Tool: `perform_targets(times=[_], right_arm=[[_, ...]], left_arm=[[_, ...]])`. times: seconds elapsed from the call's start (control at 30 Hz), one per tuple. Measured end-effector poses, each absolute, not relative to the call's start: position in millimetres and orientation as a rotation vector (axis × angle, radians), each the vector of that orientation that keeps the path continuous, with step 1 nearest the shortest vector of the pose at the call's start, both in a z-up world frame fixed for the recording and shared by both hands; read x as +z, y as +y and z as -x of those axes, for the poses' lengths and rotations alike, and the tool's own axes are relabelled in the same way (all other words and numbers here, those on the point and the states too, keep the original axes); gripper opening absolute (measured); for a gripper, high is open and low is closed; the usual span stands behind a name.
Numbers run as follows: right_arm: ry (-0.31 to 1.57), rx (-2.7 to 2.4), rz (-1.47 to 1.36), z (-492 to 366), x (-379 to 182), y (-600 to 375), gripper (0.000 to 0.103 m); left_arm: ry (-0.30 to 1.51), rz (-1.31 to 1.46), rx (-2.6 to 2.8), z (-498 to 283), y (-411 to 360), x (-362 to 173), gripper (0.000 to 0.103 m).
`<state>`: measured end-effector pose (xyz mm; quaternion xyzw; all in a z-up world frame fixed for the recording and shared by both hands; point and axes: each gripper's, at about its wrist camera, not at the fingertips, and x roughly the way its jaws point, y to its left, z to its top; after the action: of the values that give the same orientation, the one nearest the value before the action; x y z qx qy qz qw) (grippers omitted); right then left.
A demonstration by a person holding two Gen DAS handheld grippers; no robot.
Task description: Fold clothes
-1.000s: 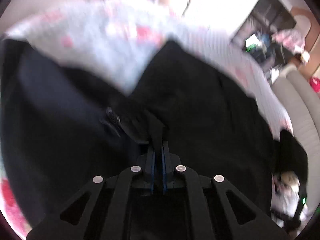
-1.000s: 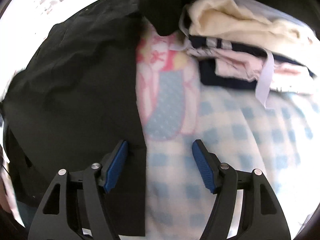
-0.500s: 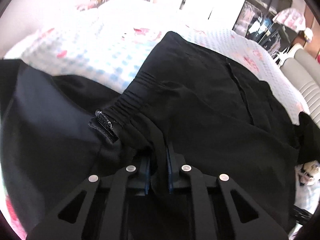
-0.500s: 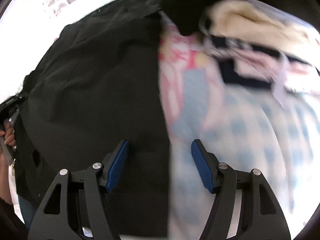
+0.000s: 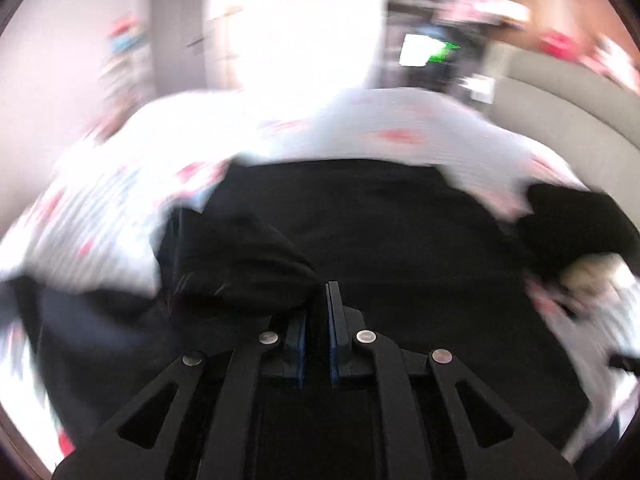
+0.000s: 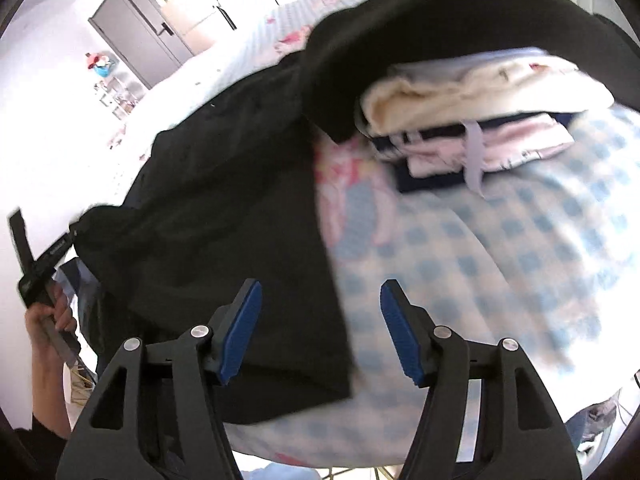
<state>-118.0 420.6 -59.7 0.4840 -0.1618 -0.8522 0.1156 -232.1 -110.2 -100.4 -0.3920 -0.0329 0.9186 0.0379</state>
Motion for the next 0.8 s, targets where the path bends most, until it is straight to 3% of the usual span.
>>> perform_targets(times=[0.3,0.33,0.37,0.43,0.6,0.7,0.8], right_arm=[[-0.400,-2.418,-1.464,126,-88,368,0.065],[-0.385,-2.414,-1.472,126,-88,366,0.066],[-0.384,-2.412,-1.472,123,-83,367,0.066],[-0.420,-2.390,-1.451,131,-83,366,0.069],[-0.525,-2.252,-1.378,163,-82,343,0.073],[-0.540,-2.177,-1.398,184,-100,320,0.082],[-0.498,-2.094,-1.502,196,-128,297,0.028]], left_arm=[[0.015,1.259,2.394,214,5,-132,0.018],[0.026,1.262,2.347,212,18,-135,0.023],[0.037,1.264,2.300,210,31,-139,0.040],[0.005,1.183,2.317,201,18,-129,0.060],[-0.173,1.035,2.315,188,-35,-101,0.061],[-0.104,1.089,2.433,192,-52,-108,0.061],[-0.159,1.161,2.458,199,-72,-119,0.060]])
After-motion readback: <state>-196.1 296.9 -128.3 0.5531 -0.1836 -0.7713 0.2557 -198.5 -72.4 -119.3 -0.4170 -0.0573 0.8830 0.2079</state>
